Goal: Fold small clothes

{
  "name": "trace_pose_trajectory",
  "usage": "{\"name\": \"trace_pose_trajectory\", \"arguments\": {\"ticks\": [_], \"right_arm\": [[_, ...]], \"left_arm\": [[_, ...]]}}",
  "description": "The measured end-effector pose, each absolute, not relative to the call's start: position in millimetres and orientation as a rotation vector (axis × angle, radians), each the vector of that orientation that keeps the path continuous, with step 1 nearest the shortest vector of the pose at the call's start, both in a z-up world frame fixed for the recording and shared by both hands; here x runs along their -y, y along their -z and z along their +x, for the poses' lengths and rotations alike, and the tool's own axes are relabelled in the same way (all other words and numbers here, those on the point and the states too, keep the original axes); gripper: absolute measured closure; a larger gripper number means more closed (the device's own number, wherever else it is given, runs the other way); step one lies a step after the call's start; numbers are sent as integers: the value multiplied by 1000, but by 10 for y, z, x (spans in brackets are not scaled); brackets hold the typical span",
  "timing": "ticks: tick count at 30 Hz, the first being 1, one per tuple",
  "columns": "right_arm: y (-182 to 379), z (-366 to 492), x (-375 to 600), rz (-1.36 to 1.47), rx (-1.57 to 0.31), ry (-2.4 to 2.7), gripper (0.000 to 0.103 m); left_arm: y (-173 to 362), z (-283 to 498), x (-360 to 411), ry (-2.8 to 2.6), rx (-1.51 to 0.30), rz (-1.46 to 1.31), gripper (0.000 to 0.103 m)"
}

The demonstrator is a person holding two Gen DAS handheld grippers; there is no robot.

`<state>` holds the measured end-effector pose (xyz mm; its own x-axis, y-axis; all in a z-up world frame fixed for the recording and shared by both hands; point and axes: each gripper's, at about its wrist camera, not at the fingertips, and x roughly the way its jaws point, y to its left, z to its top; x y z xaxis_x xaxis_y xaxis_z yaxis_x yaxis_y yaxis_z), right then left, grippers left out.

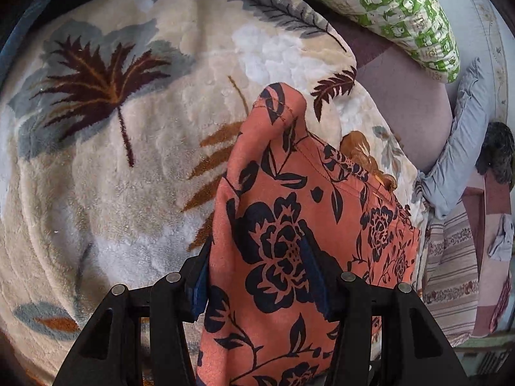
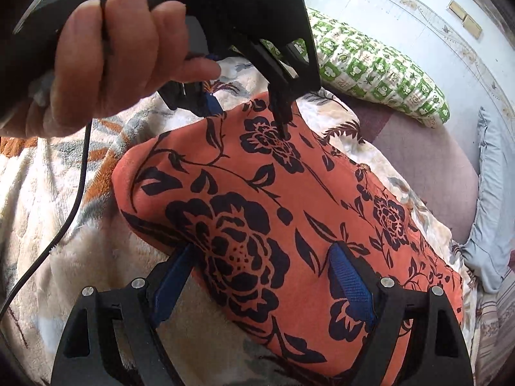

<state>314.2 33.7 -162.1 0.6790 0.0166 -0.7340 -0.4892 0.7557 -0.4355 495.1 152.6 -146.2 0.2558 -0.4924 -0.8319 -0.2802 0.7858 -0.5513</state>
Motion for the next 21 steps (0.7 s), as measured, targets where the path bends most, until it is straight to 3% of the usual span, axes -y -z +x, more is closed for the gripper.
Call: {"name": "trace_pose_trajectory", "arguments": {"ticks": [3, 5, 6, 8, 10, 21], "right_arm": [[1634, 3153, -331, -663, -761, -331, 22], [1628, 3184, -288, -622, -772, -352, 39], [1613, 3198, -262, -599, -776, -356, 42], [1559, 3227, -199, -555, -780, -358, 64], [1462, 3247, -105, -485, -785, -368, 75], [970, 3110, 465, -174, -774, -378, 84]], "left_arm": [[1572, 5010, -1487, 195, -1352, -709, 54], [1596, 5058, -1479, 216, -1359, -713, 57], [1598, 5081, -1468, 224, -1360, -717, 65], [1575, 5103, -1453, 243, -1355, -724, 77], [1496, 5089, -1427, 245, -1329, -733, 80], [770, 4995, -755, 321, -1208, -655, 83]]}}
